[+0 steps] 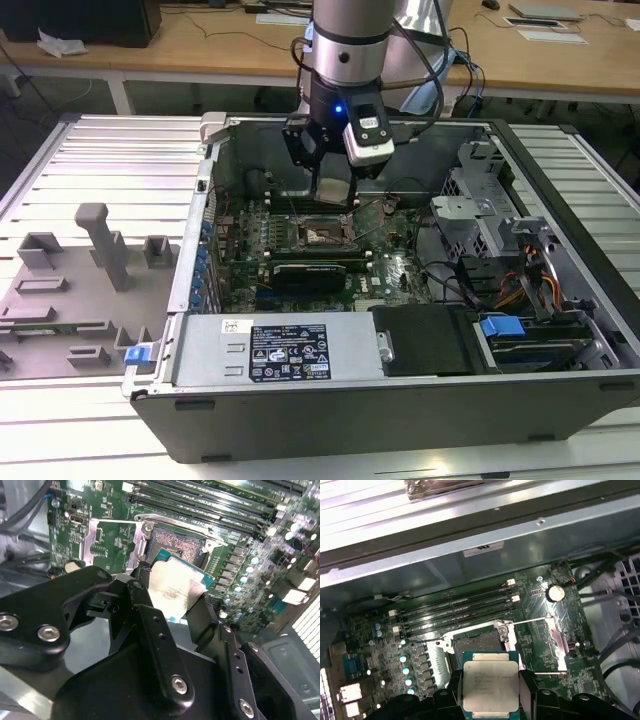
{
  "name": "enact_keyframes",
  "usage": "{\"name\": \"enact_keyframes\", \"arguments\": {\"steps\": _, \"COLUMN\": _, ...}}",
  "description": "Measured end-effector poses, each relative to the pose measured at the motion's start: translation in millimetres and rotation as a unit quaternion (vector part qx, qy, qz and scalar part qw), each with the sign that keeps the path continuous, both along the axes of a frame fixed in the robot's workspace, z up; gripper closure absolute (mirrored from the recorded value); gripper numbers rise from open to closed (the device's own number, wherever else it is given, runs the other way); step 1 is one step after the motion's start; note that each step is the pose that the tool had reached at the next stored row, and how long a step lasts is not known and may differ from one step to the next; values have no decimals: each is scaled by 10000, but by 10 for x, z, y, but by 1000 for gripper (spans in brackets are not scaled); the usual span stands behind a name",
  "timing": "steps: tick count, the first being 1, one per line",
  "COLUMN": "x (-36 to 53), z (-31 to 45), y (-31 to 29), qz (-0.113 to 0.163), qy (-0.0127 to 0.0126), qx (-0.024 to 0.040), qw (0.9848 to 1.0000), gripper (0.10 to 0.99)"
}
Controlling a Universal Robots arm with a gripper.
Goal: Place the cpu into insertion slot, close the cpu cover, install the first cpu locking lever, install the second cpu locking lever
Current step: 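Place the cpu into insertion slot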
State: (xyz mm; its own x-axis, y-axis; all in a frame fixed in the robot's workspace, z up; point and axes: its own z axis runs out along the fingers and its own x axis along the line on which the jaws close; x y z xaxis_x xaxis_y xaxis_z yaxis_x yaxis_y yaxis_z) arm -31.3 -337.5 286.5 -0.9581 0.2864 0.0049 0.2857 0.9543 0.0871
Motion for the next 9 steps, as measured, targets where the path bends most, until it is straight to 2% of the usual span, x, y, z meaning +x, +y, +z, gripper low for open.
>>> {"name": "enact_keyframes", "arguments": {"steps": 2, "x": 0, "z": -3, "y": 0, "qz": -253, "qy": 0, "qx": 0, "qw": 9997, "gripper": 545}}
{"name": "enact_keyframes", "arguments": {"steps": 6, "x": 0, "z": -8, "y": 0, "qz": -536, "qy": 0, "qx": 0, "qw": 9986, "gripper": 545}}
{"name": "enact_keyframes", "arguments": {"steps": 9, "x": 0, "z": -14, "y": 0, "qz": -857, "qy": 0, "qx": 0, "qw": 9963, "gripper": 545}}
